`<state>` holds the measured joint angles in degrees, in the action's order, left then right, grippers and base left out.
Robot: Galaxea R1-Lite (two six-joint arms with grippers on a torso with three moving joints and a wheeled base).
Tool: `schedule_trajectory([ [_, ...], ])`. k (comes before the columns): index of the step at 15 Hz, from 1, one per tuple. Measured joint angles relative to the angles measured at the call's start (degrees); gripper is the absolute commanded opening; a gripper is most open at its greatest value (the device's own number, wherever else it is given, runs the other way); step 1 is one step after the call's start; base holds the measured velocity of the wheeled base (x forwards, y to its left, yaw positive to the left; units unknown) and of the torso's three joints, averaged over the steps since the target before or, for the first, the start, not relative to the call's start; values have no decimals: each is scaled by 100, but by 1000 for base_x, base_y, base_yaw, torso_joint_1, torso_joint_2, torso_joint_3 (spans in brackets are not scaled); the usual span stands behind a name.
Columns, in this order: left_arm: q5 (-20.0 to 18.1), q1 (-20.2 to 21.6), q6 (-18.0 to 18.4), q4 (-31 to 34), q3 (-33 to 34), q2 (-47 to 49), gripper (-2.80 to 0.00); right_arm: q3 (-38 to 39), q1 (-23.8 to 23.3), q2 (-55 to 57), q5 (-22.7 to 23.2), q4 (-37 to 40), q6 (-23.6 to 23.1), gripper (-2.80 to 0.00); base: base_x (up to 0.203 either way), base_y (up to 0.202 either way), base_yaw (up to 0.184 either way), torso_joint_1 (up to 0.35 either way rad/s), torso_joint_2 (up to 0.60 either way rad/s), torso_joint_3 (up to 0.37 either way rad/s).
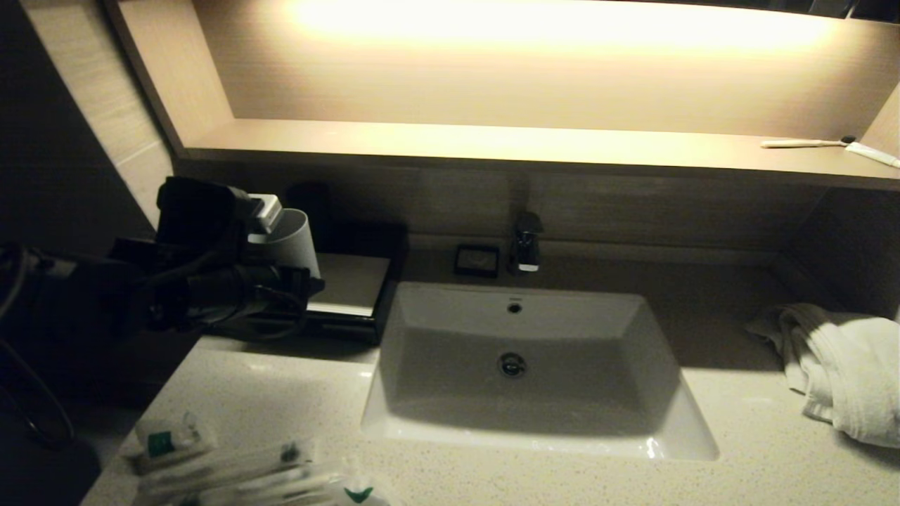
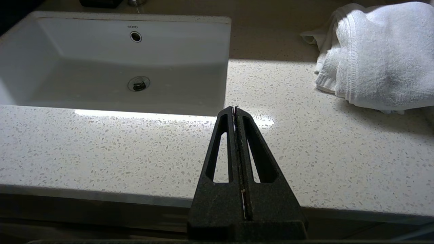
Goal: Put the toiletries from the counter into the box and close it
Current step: Place the cup on the storage box
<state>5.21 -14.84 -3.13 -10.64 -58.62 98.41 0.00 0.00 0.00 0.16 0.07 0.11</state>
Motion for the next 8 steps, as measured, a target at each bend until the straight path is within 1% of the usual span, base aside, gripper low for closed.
schedule_trajectory([
  [8,5,-130,-50,13,-622,722,-280,0,0,0,-2,2,-1,-280,0,0,0,0,0,0],
])
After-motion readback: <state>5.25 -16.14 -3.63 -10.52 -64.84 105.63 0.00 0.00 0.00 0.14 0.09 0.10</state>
